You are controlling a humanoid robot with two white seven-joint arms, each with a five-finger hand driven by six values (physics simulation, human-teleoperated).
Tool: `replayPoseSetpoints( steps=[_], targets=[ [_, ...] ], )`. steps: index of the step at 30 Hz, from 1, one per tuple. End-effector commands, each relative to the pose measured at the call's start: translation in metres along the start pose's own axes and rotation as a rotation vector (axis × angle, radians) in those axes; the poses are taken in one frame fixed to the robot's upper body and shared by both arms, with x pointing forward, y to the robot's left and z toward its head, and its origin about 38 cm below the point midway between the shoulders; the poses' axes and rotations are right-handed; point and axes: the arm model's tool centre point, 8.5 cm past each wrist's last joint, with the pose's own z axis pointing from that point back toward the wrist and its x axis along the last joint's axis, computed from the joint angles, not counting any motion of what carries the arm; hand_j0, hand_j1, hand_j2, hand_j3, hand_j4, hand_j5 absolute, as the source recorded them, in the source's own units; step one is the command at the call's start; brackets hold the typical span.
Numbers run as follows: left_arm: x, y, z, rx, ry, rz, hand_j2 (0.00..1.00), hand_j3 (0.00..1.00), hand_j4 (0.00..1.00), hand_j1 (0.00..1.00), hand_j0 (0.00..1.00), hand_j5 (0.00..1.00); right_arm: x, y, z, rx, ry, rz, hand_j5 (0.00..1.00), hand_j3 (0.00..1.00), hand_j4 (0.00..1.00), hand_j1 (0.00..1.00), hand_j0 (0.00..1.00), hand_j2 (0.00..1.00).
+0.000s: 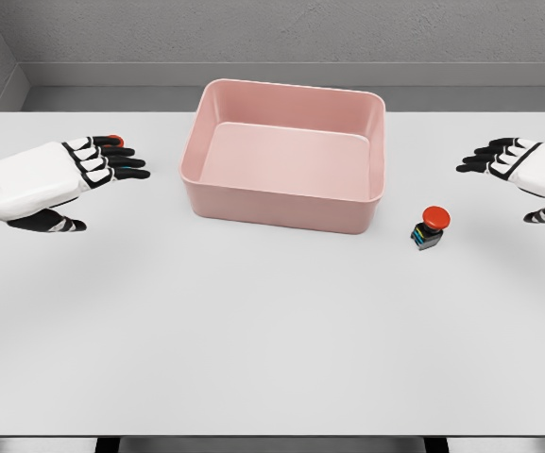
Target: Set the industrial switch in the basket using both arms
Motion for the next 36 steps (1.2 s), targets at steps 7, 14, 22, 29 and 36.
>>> replayPoseSetpoints(
  steps=[7,14,22,29,36],
  targets=[
    [-0.041,0.013,0.016,0.015,0.119,0.011,1.0,1.0,1.0,1.0,1.0,1.0,0.005,-0.004,-0.003,-0.014,-0.015,0.003,1.0,1.0,1.0,1.0,1.0,1.0],
    [-0.051,-0.013,-0.022,-0.225,0.114,0.038,1.0,1.0,1.0,1.0,1.0,1.0,0.023,0.005,-0.019,0.024,-0.076,-0.006,1.0,1.0,1.0,1.0,1.0,1.0],
    [-0.054,0.008,-0.07,-0.232,0.186,0.056,1.0,1.0,1.0,1.0,1.0,1.0,0.025,0.017,-0.032,0.072,-0.086,-0.019,1.0,1.0,1.0,1.0,1.0,1.0],
    [-0.069,0.017,-0.101,-0.227,0.358,0.017,1.0,1.0,1.0,1.0,1.0,1.0,0.032,0.019,-0.044,0.064,-0.109,-0.026,0.96,0.96,0.96,0.96,0.96,0.96],
    [-0.081,-0.016,-0.116,-0.315,0.388,0.02,1.0,1.0,1.0,1.0,1.0,1.0,0.038,0.024,-0.055,0.059,-0.124,-0.025,0.96,0.96,0.96,0.96,0.96,0.96]
  ],
)
